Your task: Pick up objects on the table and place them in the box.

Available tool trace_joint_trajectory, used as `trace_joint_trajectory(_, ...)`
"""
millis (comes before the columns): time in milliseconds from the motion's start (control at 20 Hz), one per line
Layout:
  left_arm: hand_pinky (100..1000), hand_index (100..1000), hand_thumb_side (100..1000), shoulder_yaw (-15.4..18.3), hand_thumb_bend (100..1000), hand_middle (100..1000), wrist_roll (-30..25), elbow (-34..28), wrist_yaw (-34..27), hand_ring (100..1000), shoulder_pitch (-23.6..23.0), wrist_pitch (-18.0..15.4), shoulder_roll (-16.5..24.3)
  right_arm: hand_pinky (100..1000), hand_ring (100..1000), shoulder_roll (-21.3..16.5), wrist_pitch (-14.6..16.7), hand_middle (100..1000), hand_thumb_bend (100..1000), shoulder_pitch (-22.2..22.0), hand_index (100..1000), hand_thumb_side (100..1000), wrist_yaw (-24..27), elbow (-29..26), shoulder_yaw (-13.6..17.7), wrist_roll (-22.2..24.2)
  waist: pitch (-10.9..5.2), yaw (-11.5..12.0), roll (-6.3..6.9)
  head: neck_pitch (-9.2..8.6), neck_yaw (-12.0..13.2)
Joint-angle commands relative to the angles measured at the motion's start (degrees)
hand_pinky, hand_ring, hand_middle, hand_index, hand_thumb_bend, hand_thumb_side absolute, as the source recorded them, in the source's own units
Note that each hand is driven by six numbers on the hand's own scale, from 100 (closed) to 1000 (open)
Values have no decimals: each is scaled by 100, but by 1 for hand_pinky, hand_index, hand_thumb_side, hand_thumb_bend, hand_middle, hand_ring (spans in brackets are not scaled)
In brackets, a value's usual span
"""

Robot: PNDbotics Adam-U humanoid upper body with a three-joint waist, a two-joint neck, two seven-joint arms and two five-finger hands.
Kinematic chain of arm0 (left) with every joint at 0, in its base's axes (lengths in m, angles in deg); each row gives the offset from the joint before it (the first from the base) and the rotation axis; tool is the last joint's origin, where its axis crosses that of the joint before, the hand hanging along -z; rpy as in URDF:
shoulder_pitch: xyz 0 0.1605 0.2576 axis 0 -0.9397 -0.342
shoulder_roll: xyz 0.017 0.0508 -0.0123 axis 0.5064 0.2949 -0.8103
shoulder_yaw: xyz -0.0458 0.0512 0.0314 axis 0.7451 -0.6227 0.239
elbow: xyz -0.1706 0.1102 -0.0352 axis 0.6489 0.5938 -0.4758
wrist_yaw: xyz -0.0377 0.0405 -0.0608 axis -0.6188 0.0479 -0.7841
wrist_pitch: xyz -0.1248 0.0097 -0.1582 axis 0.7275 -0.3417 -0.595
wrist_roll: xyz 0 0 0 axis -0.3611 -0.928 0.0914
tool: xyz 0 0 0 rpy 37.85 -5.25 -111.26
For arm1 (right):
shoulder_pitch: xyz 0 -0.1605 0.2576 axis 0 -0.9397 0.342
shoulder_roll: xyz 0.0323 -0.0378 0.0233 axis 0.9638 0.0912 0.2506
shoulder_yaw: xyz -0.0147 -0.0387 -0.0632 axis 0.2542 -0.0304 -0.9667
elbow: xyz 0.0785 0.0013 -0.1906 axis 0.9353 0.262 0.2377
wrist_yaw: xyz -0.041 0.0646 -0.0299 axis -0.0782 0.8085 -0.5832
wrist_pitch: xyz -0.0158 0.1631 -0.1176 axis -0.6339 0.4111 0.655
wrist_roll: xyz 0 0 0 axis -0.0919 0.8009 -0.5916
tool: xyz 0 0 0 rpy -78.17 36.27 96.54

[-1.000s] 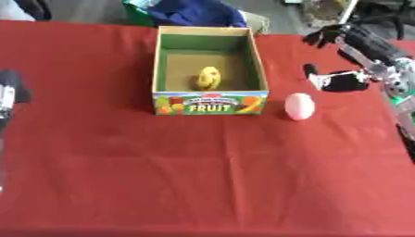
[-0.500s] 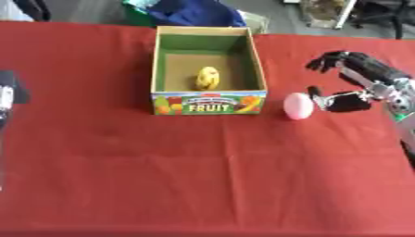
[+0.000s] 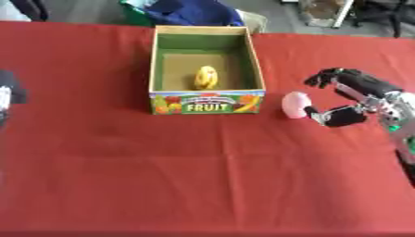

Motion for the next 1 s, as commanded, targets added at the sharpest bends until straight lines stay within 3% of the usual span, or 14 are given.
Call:
trace_joint_trajectory(50, 622, 670, 536, 54, 272, 547, 18, -89, 22, 583, 48, -12, 125, 834, 755, -87, 62, 747, 277, 76, 866, 412, -117, 43, -9, 13, -75, -13, 13, 8, -21)
trace_joint_trajectory(700, 622, 670, 536, 48, 271, 547, 13, -85, 15, 583, 38, -12, 114, 828, 746, 167, 64, 734, 265, 289, 851, 389, -412, 347, -90, -145, -82, -15, 30, 21, -51)
trace_joint_trajectory(1000, 622, 670, 536, 47, 271, 547, 13, -82, 12, 582, 37, -11, 106, 819, 727, 346, -54, 704, 244, 457, 819, 408, -767, 590, -98, -507, -82, -7, 42, 24, -63)
